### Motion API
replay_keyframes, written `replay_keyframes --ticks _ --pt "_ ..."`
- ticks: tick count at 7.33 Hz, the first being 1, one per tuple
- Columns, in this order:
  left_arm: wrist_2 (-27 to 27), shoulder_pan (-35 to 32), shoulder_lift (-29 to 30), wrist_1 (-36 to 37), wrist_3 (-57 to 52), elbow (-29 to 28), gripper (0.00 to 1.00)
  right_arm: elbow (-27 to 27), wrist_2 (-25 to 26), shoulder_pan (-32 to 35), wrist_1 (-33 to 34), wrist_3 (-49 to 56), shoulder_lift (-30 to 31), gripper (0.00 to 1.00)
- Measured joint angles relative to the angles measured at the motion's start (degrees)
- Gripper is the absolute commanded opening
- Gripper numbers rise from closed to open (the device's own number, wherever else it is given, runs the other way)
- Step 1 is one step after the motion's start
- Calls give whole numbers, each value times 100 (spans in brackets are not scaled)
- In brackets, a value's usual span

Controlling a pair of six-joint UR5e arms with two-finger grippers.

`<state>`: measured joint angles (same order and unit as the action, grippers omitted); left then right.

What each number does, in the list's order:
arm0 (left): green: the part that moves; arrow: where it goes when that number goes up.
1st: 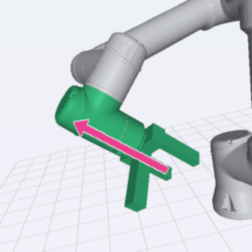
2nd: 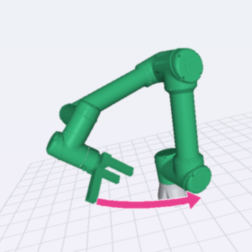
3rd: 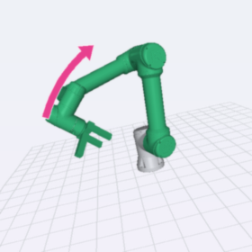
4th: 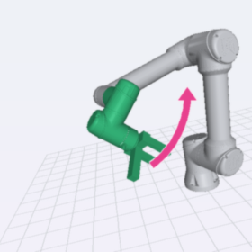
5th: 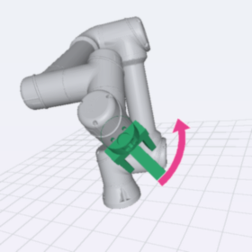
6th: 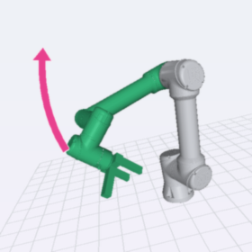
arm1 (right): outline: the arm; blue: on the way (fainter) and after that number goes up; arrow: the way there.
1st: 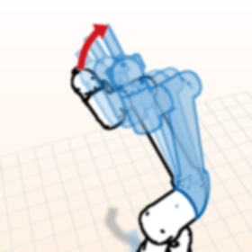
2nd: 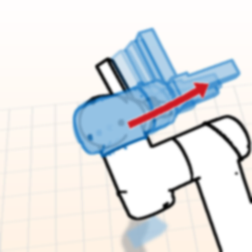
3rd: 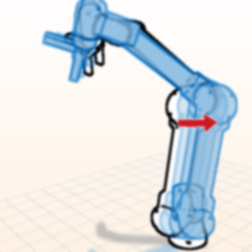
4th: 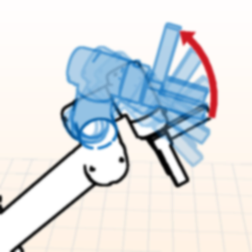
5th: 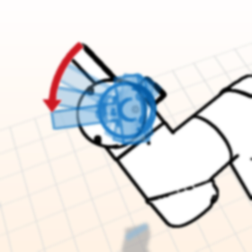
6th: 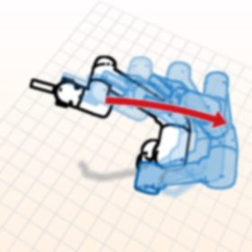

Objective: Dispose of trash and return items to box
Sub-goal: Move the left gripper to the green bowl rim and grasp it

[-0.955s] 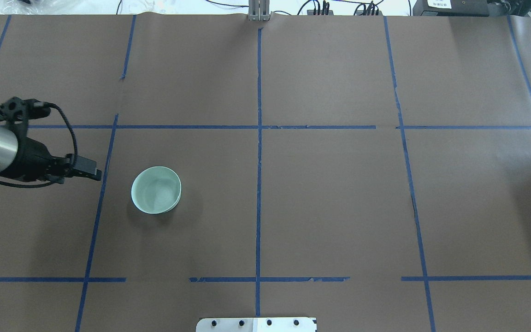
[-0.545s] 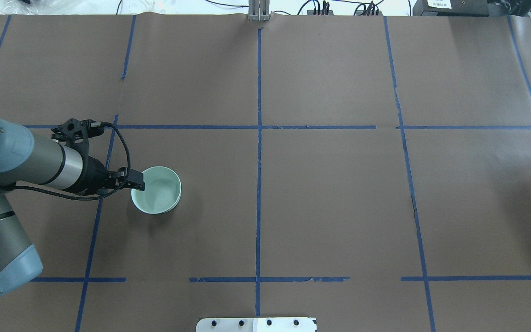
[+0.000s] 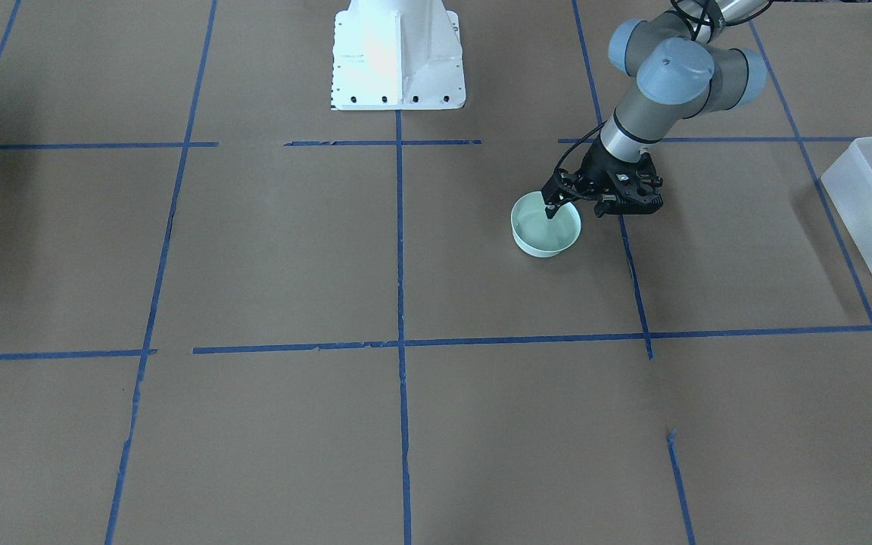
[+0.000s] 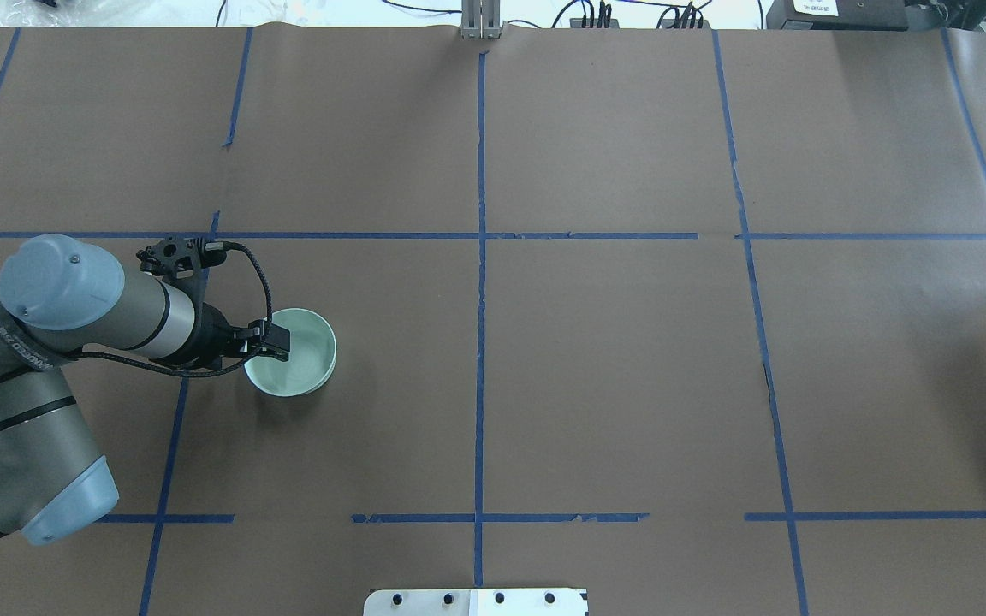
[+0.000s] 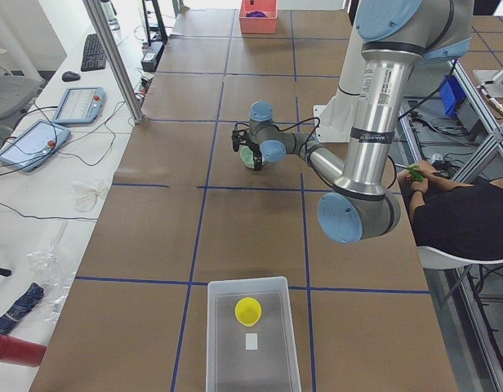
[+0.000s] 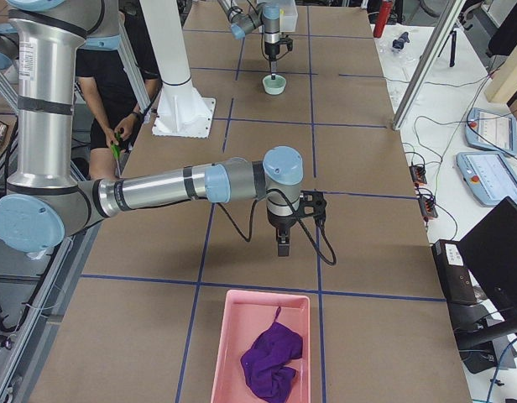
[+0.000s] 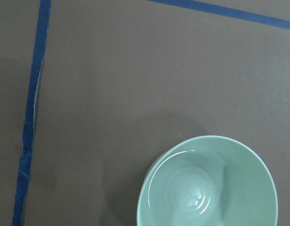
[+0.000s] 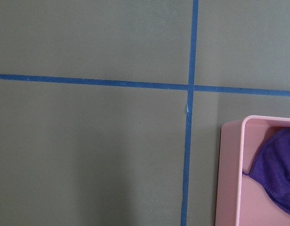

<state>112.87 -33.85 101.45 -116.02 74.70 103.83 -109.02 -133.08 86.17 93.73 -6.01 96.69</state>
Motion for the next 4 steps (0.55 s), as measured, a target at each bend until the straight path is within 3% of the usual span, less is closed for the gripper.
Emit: replay_keyframes --ticks 1,3,4 --pt "-83 65 20 10 1 -79 68 11 -1 -3 -3 -2 -1 100" --pt "-227 107 39 33 1 -160 0 14 -9 -3 -4 8 -4 100" --pt "-242 107 39 40 1 -154 0 14 -13 -3 -4 15 -5 100"
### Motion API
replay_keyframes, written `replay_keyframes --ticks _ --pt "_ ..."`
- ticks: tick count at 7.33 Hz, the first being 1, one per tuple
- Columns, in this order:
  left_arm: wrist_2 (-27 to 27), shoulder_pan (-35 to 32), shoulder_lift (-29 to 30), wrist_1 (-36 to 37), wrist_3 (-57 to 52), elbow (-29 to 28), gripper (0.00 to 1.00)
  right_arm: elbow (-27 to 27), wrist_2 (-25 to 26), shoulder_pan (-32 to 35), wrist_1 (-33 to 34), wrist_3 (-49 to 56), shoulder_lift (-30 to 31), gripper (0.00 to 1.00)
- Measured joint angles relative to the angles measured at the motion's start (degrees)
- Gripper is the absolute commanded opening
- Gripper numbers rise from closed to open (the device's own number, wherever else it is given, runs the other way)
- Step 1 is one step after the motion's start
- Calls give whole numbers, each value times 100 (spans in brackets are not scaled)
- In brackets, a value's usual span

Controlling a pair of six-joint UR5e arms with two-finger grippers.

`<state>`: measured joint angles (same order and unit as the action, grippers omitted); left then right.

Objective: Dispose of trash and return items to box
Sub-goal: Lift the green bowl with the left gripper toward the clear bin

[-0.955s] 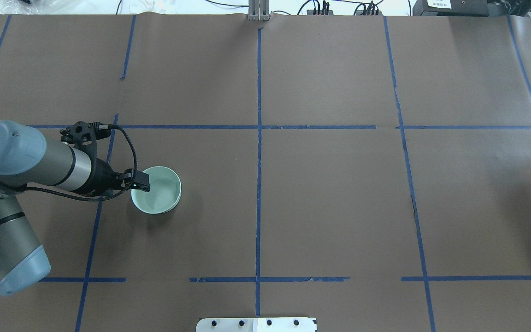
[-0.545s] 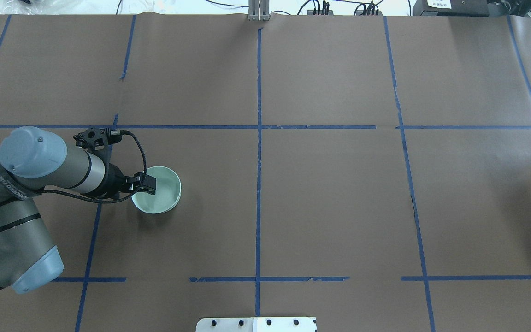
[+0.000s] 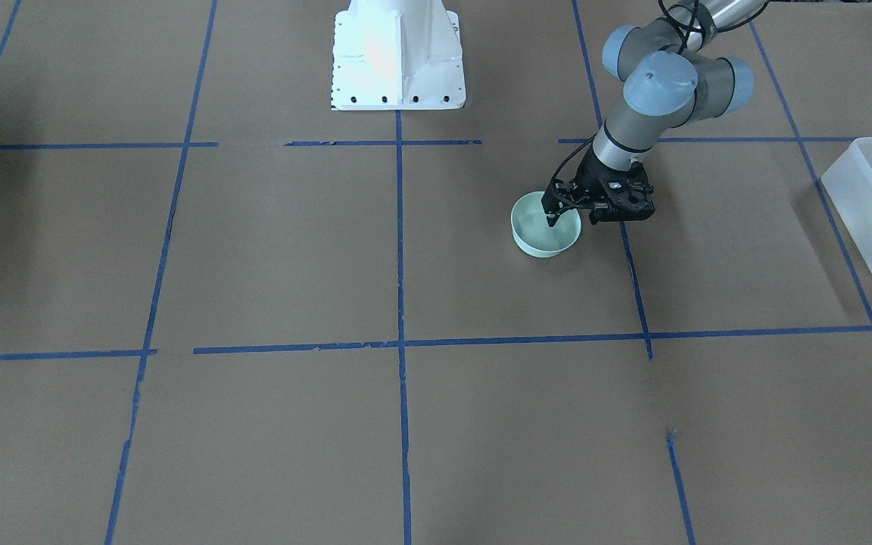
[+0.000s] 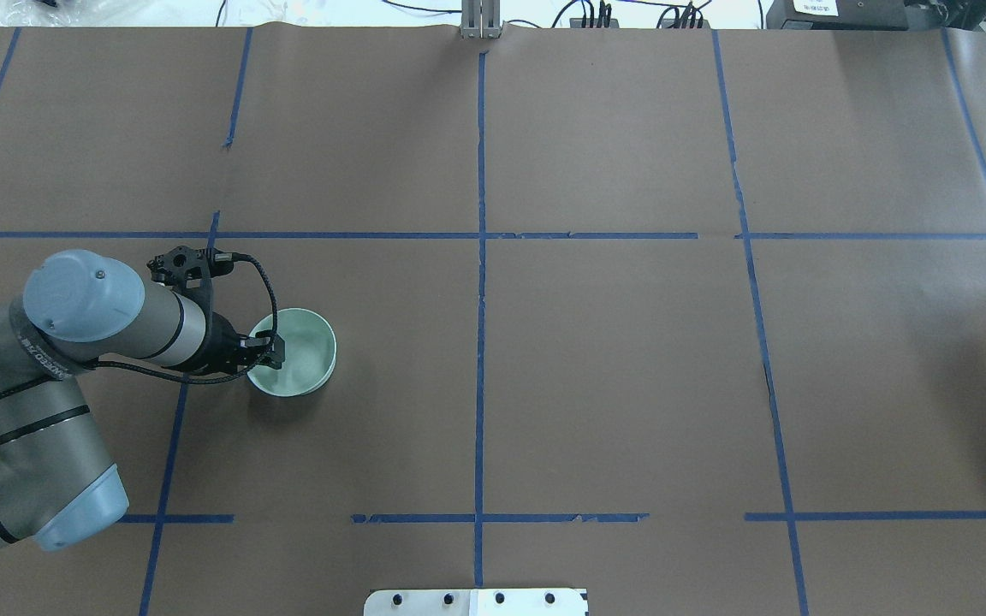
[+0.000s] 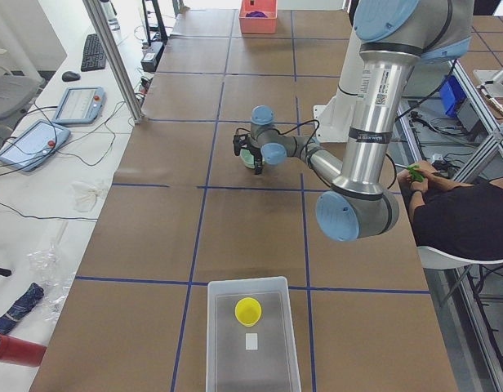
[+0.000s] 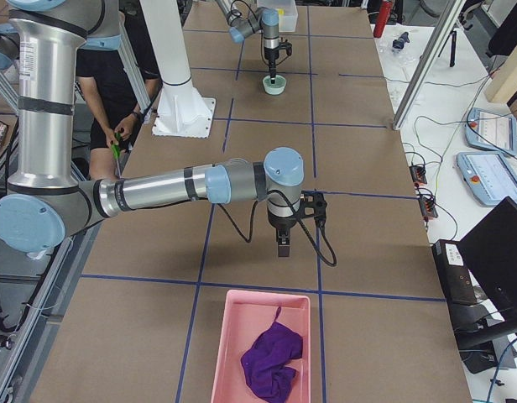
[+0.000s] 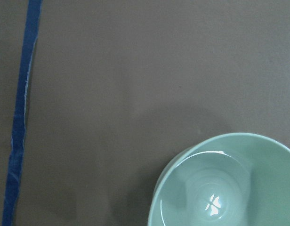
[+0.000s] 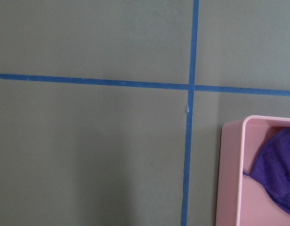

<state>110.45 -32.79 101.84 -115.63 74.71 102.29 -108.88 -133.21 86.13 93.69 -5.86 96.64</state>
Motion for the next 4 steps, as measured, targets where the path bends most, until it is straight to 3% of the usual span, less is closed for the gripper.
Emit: replay_keyframes --ticks 4 --pt "98 -139 -84 182 -57 380 0 -7 -42 8 -6 48 23 100"
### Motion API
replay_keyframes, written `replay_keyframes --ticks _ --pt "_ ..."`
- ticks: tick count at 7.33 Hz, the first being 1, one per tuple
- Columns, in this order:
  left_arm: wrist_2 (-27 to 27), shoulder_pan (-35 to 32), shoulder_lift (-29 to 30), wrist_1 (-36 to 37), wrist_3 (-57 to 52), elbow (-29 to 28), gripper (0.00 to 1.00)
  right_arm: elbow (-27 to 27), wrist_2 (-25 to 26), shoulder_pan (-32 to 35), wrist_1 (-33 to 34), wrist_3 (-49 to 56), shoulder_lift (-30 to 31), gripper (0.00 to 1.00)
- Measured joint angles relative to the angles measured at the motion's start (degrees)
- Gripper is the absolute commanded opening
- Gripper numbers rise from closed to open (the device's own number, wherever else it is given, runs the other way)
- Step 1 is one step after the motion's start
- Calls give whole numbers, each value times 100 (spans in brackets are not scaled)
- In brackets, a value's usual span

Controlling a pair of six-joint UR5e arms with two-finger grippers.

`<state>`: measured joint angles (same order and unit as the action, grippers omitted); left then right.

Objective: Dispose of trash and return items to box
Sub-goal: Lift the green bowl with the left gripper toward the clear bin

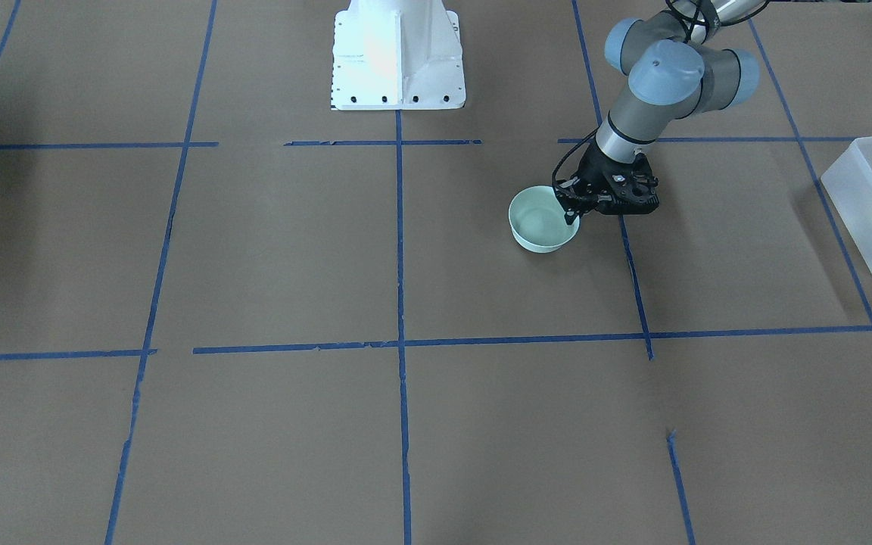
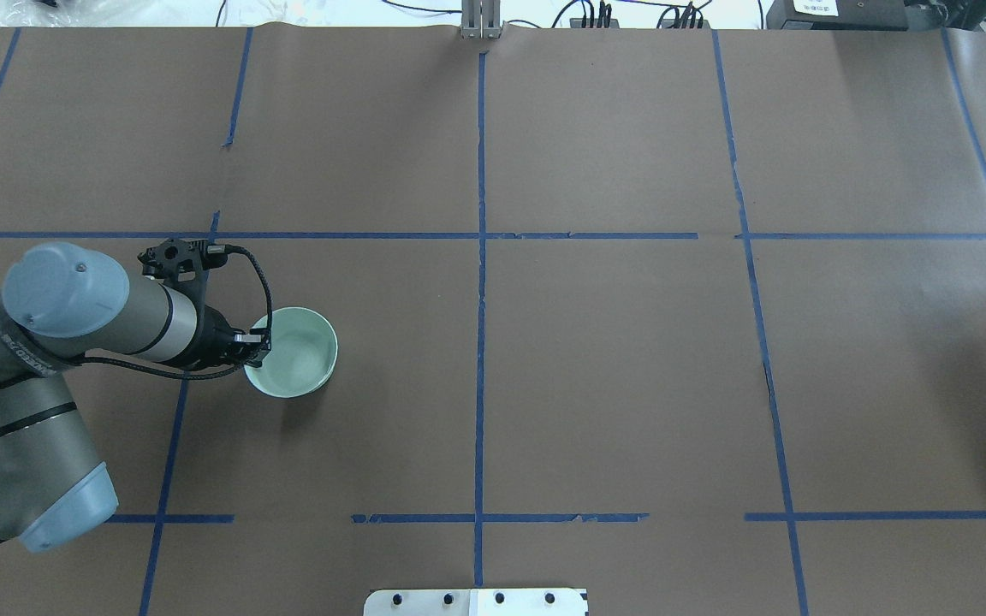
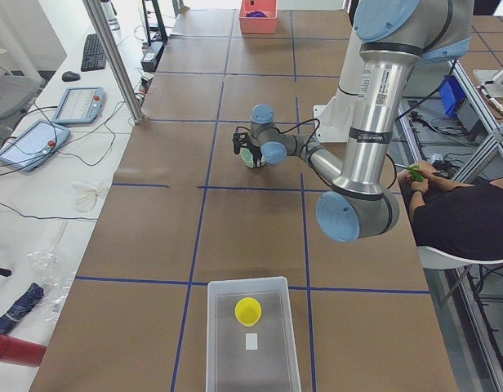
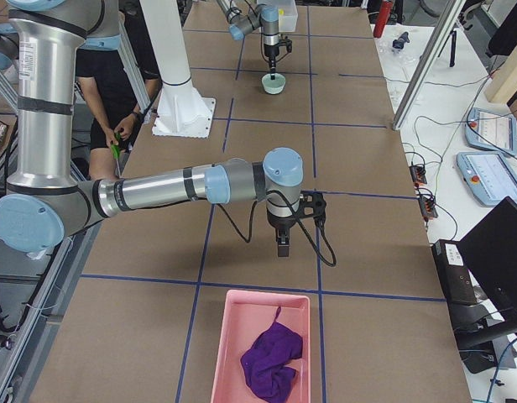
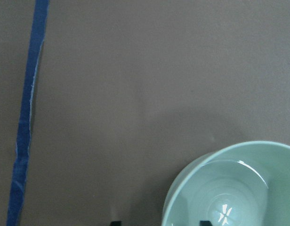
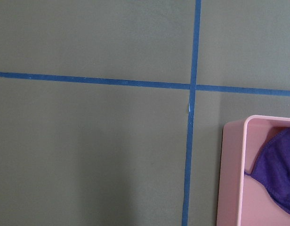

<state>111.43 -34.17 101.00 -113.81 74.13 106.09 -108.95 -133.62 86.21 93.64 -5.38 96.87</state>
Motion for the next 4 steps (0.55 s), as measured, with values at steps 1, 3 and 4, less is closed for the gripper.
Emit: replay_keyframes --ticks 1,3,4 --pt "160 -226 -32 343 -129 284 0 10 -9 1 -1 44 21 100" --pt "354 -984 -94 1090 -933 736 0 166 -63 28 4 509 78 100" --pt "410 -1346 -225 1279 -1476 819 0 343 -227 122 5 739 82 100"
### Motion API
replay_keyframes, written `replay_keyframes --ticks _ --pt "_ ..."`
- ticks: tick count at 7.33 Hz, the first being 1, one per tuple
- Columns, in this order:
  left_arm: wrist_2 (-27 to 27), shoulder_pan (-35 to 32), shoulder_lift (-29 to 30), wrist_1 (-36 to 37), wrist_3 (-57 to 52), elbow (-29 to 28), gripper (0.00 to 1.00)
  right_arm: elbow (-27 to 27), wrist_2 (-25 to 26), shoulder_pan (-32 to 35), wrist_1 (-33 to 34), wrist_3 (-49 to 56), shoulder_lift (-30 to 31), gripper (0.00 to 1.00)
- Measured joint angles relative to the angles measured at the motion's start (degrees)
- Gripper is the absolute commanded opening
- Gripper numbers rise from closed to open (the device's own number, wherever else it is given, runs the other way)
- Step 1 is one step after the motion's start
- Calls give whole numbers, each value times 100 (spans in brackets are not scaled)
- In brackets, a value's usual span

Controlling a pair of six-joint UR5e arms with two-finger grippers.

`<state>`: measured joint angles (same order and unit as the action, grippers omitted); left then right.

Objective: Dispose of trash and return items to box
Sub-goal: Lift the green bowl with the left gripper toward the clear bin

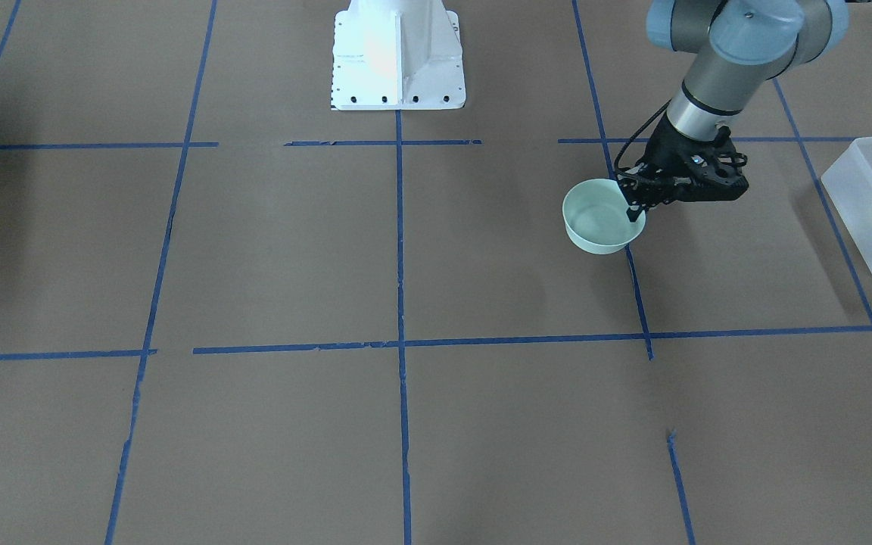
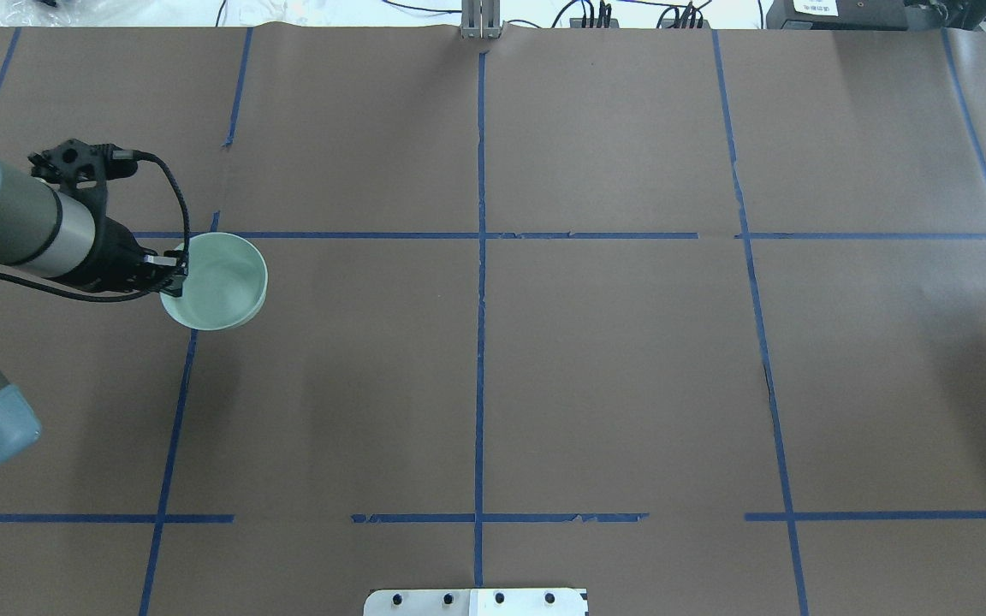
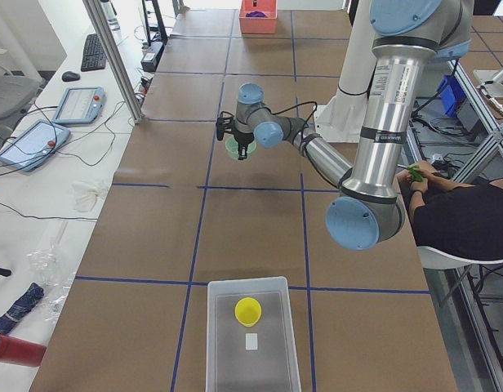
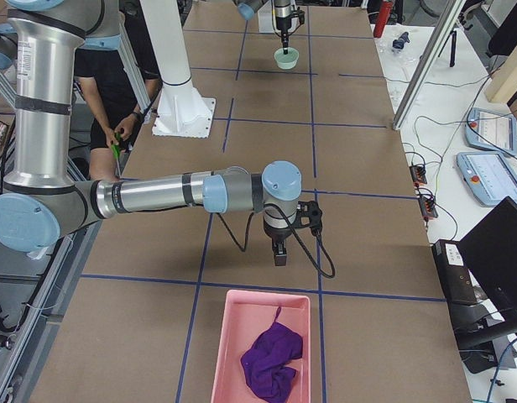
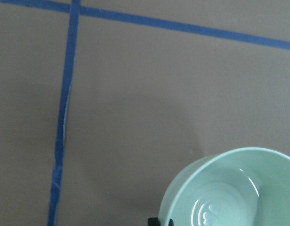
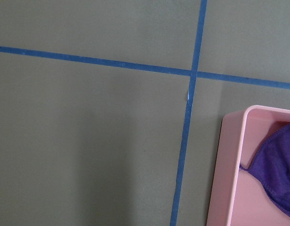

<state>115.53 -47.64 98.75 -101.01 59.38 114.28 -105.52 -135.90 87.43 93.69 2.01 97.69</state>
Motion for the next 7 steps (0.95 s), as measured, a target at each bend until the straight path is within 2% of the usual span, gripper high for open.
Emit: replay_keyframes --ticks 3,7 --pt "486 -1206 -659 125 -2159 -111 0 358 -414 331 6 120 -15 100" --pt "648 -2980 -944 135 -4877 -1291 0 318 -497 380 -4 -415 -22 100"
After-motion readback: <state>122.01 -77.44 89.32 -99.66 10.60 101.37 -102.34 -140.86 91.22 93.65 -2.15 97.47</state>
